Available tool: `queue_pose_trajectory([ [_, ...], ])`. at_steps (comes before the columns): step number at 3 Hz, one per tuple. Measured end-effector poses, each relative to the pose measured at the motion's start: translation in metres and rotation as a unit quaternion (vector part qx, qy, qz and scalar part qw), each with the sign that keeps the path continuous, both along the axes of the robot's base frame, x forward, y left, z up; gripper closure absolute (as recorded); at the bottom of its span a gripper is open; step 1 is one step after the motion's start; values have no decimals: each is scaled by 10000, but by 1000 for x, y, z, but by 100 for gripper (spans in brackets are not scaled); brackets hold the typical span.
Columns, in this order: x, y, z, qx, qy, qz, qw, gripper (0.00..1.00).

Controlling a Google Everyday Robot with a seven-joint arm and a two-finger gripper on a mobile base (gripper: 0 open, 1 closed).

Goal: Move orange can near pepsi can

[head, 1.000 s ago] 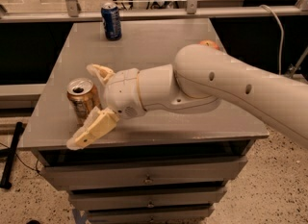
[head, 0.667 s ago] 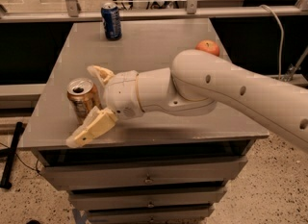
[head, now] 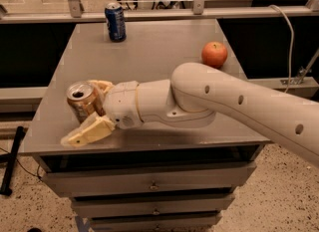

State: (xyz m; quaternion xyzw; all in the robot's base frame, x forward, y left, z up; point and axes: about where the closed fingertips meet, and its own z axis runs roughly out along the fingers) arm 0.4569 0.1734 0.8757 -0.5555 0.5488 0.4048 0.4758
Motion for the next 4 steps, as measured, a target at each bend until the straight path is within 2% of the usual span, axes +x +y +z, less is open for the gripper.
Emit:
queue_pose_trajectory([
  [2, 10, -6, 0, 126, 28, -165, 9998, 64],
  [3, 20, -20, 9, 169, -56, -341, 9993, 88],
  [4, 46, -55, 40, 339, -311, -646, 9969, 100],
])
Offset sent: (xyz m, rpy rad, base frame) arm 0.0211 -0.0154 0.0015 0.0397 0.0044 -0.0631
